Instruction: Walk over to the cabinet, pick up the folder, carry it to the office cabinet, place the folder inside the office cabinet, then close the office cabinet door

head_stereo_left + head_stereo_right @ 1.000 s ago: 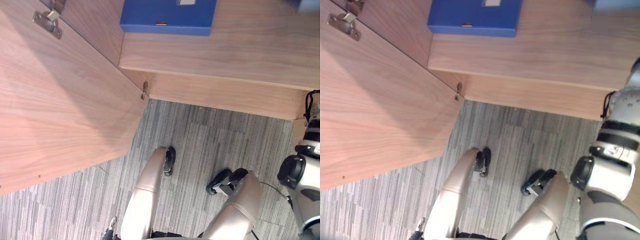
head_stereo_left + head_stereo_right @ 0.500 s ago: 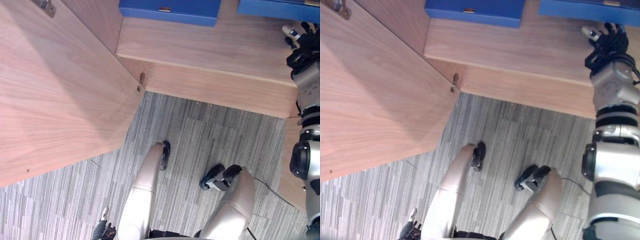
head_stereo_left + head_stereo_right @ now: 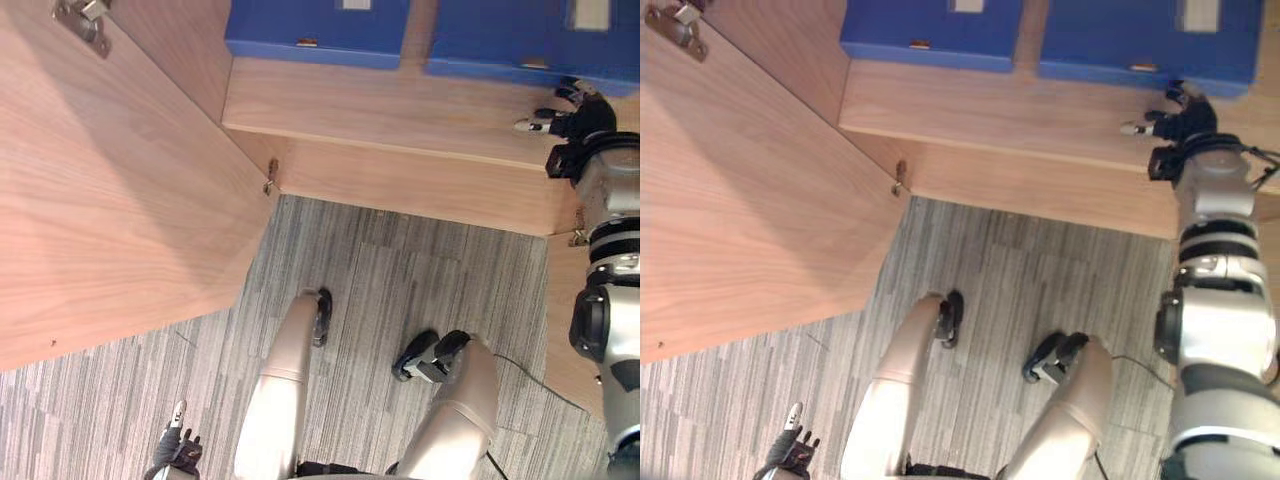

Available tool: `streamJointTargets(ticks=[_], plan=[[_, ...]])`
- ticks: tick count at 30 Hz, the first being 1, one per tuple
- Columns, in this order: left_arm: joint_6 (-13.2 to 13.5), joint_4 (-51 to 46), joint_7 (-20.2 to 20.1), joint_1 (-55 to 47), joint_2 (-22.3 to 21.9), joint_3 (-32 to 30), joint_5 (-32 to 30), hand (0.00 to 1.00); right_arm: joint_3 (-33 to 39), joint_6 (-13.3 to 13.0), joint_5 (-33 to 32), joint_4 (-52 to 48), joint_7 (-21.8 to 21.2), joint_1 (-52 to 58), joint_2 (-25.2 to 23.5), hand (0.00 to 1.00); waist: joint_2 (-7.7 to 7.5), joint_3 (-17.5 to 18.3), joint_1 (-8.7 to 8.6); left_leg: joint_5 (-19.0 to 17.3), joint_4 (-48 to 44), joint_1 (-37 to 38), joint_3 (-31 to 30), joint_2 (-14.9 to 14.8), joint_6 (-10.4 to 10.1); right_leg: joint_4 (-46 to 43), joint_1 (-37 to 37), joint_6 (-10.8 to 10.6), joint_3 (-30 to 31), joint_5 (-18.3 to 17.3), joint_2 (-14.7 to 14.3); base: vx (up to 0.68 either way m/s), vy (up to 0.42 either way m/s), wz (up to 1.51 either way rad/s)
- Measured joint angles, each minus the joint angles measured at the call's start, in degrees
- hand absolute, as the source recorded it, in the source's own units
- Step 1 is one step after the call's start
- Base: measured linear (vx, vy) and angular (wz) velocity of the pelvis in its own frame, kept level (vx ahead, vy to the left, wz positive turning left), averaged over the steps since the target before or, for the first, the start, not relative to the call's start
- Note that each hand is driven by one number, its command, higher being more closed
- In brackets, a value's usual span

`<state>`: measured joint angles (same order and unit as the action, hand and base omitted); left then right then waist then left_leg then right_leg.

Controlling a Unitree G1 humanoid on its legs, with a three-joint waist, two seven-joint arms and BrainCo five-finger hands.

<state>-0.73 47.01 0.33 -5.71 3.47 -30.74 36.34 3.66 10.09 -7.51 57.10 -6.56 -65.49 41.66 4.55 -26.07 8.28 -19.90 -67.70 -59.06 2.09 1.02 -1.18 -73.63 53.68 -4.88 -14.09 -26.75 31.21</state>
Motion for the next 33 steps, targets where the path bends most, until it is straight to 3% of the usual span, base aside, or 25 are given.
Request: streamJointTargets(ticks=[5,6,11,16,20,22,26,29,30,33], plan=[[0.0,0.2,-1.4,1.0,1.1,0.0,-0.6,0.0,-3.5,-2.2,6.9,-2.7,-2.2,3.7,-4.4,0.0,-0.67,0.9,-0.28,1.2,4.0,3.3,0.1,-1.6,-0.5,4.1,-2.9,1.1,-1.5,1.4,-2.0,0.04,-0.056,-0.15],[0.0,0.3,-1.9,1.1,1.6,0.0,-0.8,0.0,-3.9,-3.0,8.6,-3.9,-2.7,5.7,-6.6,0.0,-1.36,1.3,-0.63,2.0,6.1,4.9,0.1,-2.0,-0.7,6.0,-4.3,1.4,-2.0,2.0,-2.8,0.05,-0.053,-0.17],[0.0,0.6,-2.9,1.2,3.8,1.1,-2.8,0.0,-9.3,-4.2,8.6,-1.3,-4.7,11.0,-15.5,0.0,-2.76,3.1,-0.94,5.4,16.7,13.1,0.8,-5.1,-1.5,17.6,-11.8,3.1,-4.8,6.8,-7.8,0.06,-0.054,-0.33],[0.1,-0.4,-3.7,4.0,6.4,1.0,-3.0,0.0,-10.6,0.1,8.8,8.3,-7.0,18.6,-24.7,0.0,-3.38,3.7,-1.25,11.8,31.6,21.6,2.0,-6.6,-2.0,31.8,-19.3,4.0,-7.6,13.0,-12.3,0.05,-0.036,-0.14],[0.1,-0.5,-3.8,5.0,5.5,0.0,-4.1,0.0,-9.8,1.1,8.8,8.6,-6.9,21.6,-29.5,0.0,-3.36,3.7,-1.83,15.4,40.8,29.8,3.7,-8.4,-2.9,41.7,-26.3,4.3,-8.1,17.1,-16.3,0.08,-0.014,-0.3],[0.1,-0.5,-3.8,5.0,4.7,-1.5,-5.0,0.0,-9.4,0.8,8.8,7.5,-6.6,23.6,-31.8,0.0,-3.47,5.4,-2.26,15.6,43.0,33.3,4.8,-9.8,-3.0,44.7,-29.4,4.6,-7.9,17.7,-18.4,0.06,-0.042,-0.35],[0.6,1.2,-3.2,4.8,0.4,-2.1,-5.2,0.0,-9.4,-1.7,10.9,6.7,-0.6,30.9,-38.1,0.0,-3.45,8.1,-2.12,13.0,40.8,39.2,4.3,-12.1,-2.7,48.2,-35.2,4.9,-4.7,18.4,-22.9,0.09,-0.056,-0.57],[1.2,5.3,-2.0,4.7,-4.4,0.0,-5.3,0.0,-7.4,-3.6,10.8,6.3,2.6,39.3,-41.6,0.0,-3.1,11.9,-2.27,8.5,38.9,42.0,-4.2,-11.4,-4.5,48.5,-35.5,4.8,0.5,19.1,-25.5,0.03,0.053,-1.03],[1.2,6.5,-1.9,5.2,-6.6,0.6,-5.8,0.0,-5.4,-4.3,10.6,5.4,3.6,43.5,-41.9,0.0,-2.83,13.4,-2.95,6.8,40.1,43.7,-5.2,-11.4,-6.0,49.2,-35.7,4.4,1.8,19.7,-26.3,0.02,0.144,-0.93],[3.0,6.8,-1.3,6.2,-6.5,2.0,-6.8,0.0,-0.4,-5.2,9.4,4.9,6.0,52.0,-42.1,0.0,-3.73,16.0,-4.2,6.7,42.5,46.5,-2.2,-11.3,-6.1,53.3,-37.5,3.5,4.7,22.6,-27.2,0.0,0.136,-0.63]])
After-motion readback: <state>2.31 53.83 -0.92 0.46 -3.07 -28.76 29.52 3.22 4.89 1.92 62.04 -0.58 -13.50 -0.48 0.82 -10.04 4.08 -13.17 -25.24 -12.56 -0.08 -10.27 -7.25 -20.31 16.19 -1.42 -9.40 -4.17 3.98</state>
